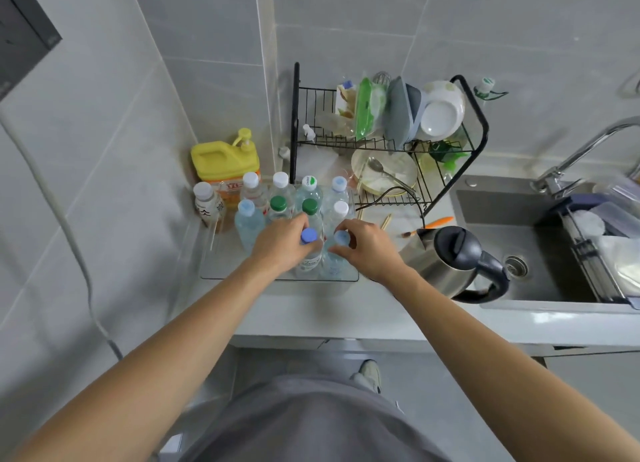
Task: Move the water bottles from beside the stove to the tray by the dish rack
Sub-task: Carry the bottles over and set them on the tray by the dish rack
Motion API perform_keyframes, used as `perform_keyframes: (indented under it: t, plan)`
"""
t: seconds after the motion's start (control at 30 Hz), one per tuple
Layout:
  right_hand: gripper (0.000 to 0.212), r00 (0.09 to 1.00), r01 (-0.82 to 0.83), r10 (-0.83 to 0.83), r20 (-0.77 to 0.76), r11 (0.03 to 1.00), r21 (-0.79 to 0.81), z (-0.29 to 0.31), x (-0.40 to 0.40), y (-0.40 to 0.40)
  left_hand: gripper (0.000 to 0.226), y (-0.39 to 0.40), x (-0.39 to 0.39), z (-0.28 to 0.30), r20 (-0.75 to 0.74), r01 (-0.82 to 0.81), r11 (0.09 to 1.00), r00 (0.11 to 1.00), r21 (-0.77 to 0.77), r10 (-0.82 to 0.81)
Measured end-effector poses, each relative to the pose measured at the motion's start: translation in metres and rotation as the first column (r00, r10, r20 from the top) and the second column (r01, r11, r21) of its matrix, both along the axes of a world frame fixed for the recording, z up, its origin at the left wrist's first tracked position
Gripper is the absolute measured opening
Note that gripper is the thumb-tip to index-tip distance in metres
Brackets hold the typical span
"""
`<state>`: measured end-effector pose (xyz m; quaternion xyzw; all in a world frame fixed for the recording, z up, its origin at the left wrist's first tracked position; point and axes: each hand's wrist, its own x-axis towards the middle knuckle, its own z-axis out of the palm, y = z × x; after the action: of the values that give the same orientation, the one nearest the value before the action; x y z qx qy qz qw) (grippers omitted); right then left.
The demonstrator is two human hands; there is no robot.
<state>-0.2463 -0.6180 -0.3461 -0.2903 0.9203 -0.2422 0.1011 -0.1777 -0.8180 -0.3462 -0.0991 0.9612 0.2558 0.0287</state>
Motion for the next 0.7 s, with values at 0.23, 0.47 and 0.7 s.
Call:
perform_keyframes:
  t: [0.23, 0.47, 0.7]
  plan:
    - [0.035, 0.994, -0.085, 0.088, -0.059, 0.995, 0.056, -0.001, -0.005, 0.002, 0.024, -0.005, -0.006, 0.005, 0.020, 0.244, 0.961, 0.970, -0.131, -0.244]
    - [0.036, 0.992, -0.093, 0.098, -0.078, 0.993, 0.067, 0.001, -0.013, 0.008, 0.027, 0.000, -0.007, 0.002, -0.019, 0.248, 0.954, 0.967, -0.166, -0.255]
    - [0.042, 0.990, -0.110, 0.116, -0.082, 0.991, 0.082, 0.003, -0.016, 0.008, 0.025, -0.002, -0.006, 0.003, -0.035, 0.248, 0.955, 0.966, -0.163, -0.256]
